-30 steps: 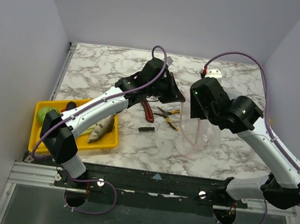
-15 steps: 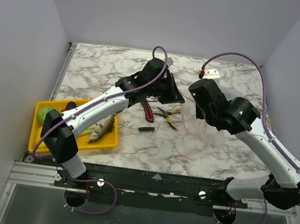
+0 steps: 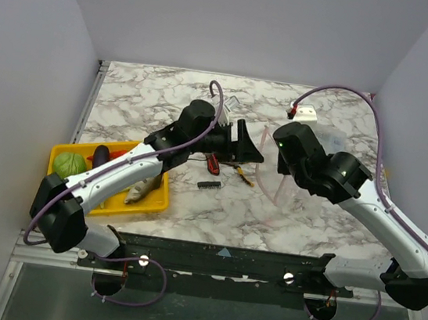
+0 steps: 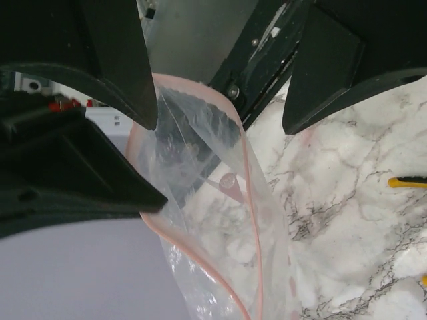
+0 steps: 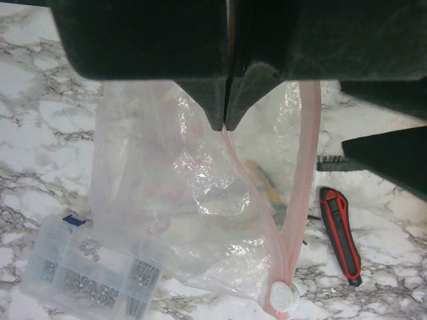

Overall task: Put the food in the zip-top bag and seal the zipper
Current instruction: Adjust the zipper food storage bag at the center of the board, then pick up the fake seafood from the bin.

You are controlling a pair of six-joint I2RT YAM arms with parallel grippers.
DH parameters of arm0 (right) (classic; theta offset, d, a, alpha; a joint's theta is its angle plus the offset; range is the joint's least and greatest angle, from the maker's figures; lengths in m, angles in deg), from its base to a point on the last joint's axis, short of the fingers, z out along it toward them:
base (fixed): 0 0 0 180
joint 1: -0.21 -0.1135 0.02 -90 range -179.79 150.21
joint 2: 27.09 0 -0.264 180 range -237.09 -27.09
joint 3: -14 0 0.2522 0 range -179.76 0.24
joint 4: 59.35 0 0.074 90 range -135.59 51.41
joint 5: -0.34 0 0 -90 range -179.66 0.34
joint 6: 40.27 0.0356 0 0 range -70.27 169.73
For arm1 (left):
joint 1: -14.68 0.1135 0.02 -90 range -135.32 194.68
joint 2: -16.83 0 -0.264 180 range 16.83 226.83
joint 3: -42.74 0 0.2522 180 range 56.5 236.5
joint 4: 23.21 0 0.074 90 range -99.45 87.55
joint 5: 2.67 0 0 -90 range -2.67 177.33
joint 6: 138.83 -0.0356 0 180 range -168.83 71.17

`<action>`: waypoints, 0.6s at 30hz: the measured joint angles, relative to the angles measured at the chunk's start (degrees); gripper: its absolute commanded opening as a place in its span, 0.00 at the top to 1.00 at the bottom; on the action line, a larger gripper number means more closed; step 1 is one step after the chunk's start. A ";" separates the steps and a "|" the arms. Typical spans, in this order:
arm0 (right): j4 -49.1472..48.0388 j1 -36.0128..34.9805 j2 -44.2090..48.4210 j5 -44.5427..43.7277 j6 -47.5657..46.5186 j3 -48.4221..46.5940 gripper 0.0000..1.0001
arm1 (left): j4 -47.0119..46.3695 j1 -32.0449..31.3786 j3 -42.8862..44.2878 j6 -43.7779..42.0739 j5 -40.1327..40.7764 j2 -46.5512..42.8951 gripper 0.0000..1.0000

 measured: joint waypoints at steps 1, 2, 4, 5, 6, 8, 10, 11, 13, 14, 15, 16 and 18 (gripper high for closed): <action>-0.17 0.00 0.00 -0.17 0.15 0.22 1.00 | -0.37 0.00 -1.49 -0.92 -0.39 -1.64 0.19; -0.35 0.00 0.02 -0.37 0.33 0.44 1.00 | -0.48 0.00 -2.47 -1.79 -0.55 -2.80 0.18; -0.90 0.00 0.04 -0.85 0.52 1.03 1.00 | 0.63 0.00 -4.20 -4.76 -0.39 -6.45 0.17; -1.14 0.00 0.09 -1.07 0.57 1.40 1.00 | 1.86 0.00 -4.46 -6.54 0.07 -8.04 0.17; -1.33 0.00 0.17 -1.18 0.70 1.81 1.00 | 2.86 0.00 -4.61 -8.55 0.79 -9.70 0.16; -1.46 0.00 0.50 -1.49 0.83 2.58 1.00 | 5.11 0.00 -5.01 -12.15 3.04 -12.61 0.15; -1.53 0.00 1.03 -1.62 0.87 3.19 1.00 | 8.59 0.02 -6.60 -17.25 7.37 -17.31 0.14; -1.68 0.00 1.40 -1.66 0.85 3.45 1.00 | 10.05 0.04 -7.41 -19.04 9.05 -19.15 0.13; -2.25 0.00 2.32 -1.68 0.66 3.93 1.00 | 13.86 0.28 -9.09 -24.24 13.94 -22.73 0.13; -2.54 0.00 2.75 -1.70 0.48 4.07 1.00 | 16.04 0.44 -9.66 -27.08 16.79 -24.06 0.13; -2.82 0.00 3.17 -1.70 0.31 4.22 1.00 | 18.25 0.68 -10.03 -29.81 18.99 -24.94 0.14; -3.02 0.00 3.48 -1.70 0.13 4.33 1.00 | 20.28 0.85 -10.27 -33.03 22.03 -25.38 0.15; -3.52 0.00 3.91 -1.68 -0.42 4.44 1.00 | 23.69 1.27 -10.82 -38.64 26.14 -25.03 0.15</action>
